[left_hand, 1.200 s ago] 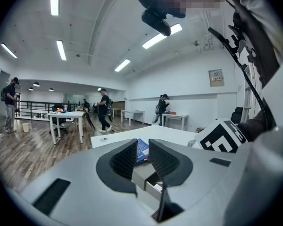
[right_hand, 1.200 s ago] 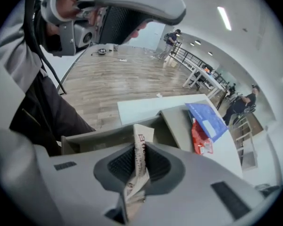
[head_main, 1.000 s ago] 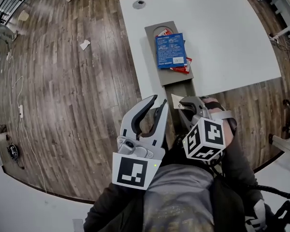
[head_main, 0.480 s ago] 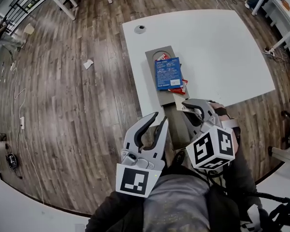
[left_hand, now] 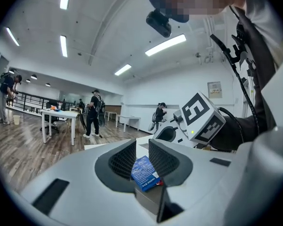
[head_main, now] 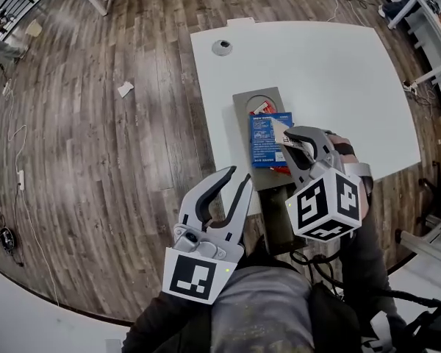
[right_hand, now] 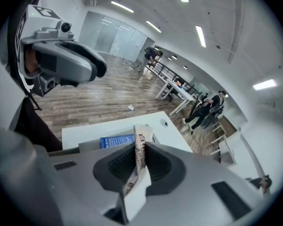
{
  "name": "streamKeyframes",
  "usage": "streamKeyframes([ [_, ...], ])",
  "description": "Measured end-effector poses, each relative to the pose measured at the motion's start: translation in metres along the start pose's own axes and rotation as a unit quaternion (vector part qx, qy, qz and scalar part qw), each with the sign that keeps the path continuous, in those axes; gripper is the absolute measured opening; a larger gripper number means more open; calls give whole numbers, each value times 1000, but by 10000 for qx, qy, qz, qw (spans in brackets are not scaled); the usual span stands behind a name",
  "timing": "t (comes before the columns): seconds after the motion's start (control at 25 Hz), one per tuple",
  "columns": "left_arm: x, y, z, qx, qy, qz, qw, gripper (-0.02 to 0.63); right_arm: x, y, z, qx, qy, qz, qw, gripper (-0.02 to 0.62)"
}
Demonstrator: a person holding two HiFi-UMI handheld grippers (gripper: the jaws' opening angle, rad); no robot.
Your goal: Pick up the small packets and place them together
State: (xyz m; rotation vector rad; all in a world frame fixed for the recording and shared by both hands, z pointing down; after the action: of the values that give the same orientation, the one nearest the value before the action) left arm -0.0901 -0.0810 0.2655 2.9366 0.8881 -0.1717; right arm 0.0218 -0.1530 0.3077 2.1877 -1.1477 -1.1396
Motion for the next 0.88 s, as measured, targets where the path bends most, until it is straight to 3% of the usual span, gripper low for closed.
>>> streamKeyframes([
  [0.24, -17, 10, -8, -123, -278, -98, 9995, 74, -12, 31, -15, -374, 132, 597, 9974, 68],
  [0.44, -19, 12, -8, -144, -282, -205, 9993, 74, -22, 35, -17, -465, 223, 963, 9940, 132],
  [0.6, -18, 11, -10, -183, -271, -283, 9991, 74, -33, 35, -18, -516, 298, 1314, 9895, 224],
  [0.88, -11, 11, -14, -230, -219, -335, 9989, 74, -39, 27, -18, -387, 343, 1431, 9884, 276],
])
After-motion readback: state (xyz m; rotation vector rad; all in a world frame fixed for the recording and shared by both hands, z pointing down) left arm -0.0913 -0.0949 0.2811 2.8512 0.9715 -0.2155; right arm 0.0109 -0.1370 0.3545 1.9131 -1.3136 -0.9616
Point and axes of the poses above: the fingertips, and each gripper's own axes: y forward along the fingers, x to its right, z out of its top, the point moved 4 cm from there along -y, backward along the fingers, and after that the axes turned 9 degrees about x, right-handed, at the moved point
